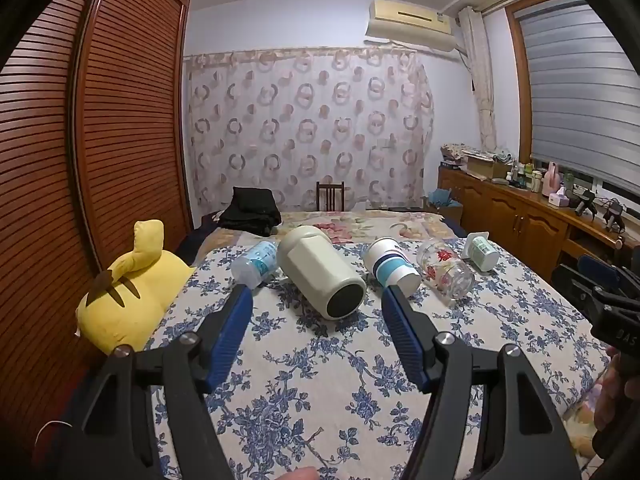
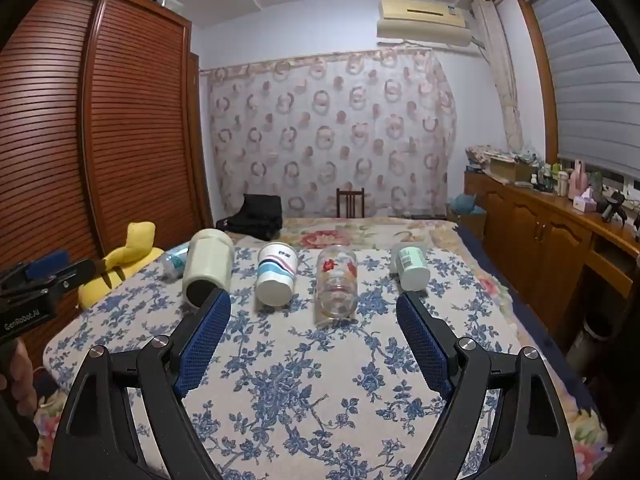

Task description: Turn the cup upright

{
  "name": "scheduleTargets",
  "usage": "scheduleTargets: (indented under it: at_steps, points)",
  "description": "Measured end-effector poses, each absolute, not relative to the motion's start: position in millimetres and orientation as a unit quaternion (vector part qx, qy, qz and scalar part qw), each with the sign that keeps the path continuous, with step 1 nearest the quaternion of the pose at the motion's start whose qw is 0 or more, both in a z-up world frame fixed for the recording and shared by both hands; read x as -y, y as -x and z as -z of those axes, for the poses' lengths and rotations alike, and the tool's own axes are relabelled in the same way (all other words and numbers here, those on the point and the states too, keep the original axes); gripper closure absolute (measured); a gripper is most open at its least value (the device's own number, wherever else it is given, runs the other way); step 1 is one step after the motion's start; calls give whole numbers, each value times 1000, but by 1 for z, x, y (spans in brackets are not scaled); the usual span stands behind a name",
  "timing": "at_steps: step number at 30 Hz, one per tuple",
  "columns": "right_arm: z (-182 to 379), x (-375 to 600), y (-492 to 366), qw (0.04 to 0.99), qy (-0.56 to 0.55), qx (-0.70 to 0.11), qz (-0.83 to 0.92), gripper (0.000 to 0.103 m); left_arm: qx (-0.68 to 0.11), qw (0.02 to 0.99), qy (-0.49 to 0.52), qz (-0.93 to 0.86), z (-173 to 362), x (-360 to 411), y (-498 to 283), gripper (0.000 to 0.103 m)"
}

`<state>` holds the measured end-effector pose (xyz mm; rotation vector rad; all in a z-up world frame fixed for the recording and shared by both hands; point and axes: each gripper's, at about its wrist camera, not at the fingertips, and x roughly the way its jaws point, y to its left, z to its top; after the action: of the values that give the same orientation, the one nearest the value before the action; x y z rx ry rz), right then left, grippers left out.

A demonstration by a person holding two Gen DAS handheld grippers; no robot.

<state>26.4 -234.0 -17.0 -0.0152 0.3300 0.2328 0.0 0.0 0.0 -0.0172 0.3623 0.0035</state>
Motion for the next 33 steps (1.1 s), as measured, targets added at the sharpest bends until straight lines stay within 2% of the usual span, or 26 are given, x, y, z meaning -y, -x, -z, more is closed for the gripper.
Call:
scheduleTargets:
  at_steps: [33]
  points:
    - [17, 234, -27, 979, 4, -168, -117, 16, -179, 984, 7, -2, 0, 0, 0, 36]
